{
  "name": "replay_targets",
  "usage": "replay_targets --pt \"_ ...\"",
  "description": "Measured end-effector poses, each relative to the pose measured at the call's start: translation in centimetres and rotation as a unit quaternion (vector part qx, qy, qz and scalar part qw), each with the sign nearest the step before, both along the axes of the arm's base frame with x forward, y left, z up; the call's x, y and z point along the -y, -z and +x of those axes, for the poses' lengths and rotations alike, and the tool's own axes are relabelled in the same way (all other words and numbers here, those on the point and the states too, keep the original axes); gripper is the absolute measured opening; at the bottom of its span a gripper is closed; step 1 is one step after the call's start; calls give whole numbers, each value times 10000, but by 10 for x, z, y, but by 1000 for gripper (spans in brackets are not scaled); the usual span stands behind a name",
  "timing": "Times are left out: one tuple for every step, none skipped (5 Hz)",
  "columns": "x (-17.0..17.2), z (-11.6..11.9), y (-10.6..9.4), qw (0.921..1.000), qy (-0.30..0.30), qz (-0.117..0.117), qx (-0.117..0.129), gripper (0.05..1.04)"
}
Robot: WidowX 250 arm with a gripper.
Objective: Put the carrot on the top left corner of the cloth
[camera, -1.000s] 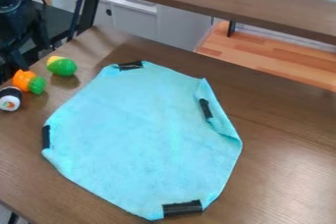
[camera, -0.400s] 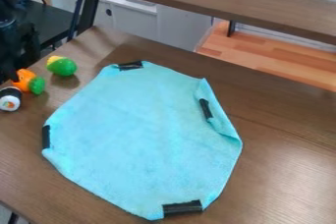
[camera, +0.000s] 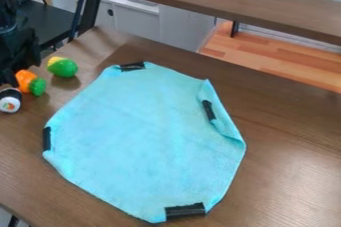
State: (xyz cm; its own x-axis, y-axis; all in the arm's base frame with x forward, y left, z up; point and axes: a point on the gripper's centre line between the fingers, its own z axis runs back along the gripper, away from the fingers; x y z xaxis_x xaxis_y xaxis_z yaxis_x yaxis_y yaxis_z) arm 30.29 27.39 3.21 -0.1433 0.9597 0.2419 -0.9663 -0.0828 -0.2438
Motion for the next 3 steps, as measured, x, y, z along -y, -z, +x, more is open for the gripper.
replay_targets --pt "-1 -2 13 9999 -79 -2 -109 1000" --pt "-2 0 16 9998 -151 29 -134 1000" --pt "0 4 18 9997 -164 47 -186 1000"
